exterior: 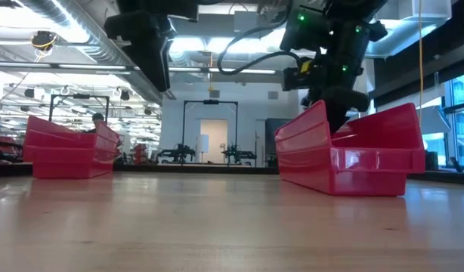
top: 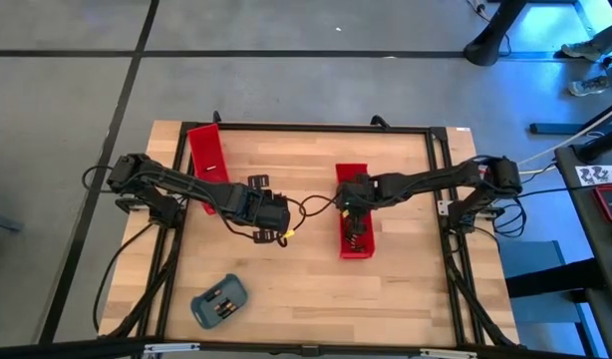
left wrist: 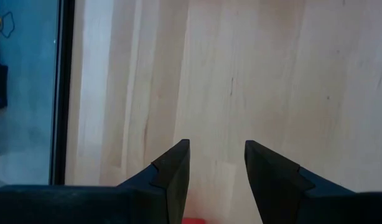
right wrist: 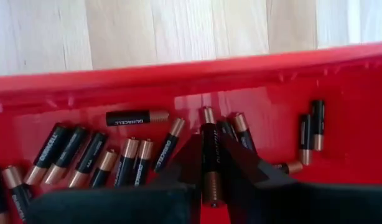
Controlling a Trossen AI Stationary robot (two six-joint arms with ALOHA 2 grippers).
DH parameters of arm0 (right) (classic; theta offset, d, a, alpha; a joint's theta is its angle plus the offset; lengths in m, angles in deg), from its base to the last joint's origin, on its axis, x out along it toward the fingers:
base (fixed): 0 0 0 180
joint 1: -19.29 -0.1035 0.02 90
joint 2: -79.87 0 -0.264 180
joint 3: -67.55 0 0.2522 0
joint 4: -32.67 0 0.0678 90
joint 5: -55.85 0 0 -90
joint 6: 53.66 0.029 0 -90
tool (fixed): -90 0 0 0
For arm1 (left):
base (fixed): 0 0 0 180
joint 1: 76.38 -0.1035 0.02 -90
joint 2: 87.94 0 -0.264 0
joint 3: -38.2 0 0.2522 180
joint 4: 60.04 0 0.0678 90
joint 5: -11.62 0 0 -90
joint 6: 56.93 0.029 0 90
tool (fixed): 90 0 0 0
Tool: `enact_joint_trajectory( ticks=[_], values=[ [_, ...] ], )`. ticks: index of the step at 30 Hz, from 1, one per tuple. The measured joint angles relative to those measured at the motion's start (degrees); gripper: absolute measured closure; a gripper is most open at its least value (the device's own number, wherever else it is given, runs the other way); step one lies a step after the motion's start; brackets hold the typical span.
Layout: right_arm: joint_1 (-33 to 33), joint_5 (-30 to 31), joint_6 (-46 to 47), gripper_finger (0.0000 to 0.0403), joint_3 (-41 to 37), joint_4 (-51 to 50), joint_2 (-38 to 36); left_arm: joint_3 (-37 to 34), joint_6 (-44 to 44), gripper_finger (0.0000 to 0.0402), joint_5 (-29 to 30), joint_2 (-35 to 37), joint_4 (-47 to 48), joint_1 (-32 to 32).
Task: Sort batteries
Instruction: Put the small black battery into the right red bin
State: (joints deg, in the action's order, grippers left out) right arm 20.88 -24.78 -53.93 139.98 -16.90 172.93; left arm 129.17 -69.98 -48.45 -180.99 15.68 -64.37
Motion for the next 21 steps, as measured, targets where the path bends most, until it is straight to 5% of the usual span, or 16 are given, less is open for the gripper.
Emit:
enact_joint_trajectory(
  ticks=[13, 21],
  values=[
    [-0.07, -2.55, -0.17, 0.0355, -0.31, 2.97, 5.35, 0.00, 1.02, 0.0258, -0.01, 0.00, -0.04, -0.07],
    [-0.12, -5.24, 2.20, 0.0248, 6.48, -5.43, 4.17, 0.00, -1.27, 0.0258, 0.34, 0.00, -0.03, -0.33]
  ],
)
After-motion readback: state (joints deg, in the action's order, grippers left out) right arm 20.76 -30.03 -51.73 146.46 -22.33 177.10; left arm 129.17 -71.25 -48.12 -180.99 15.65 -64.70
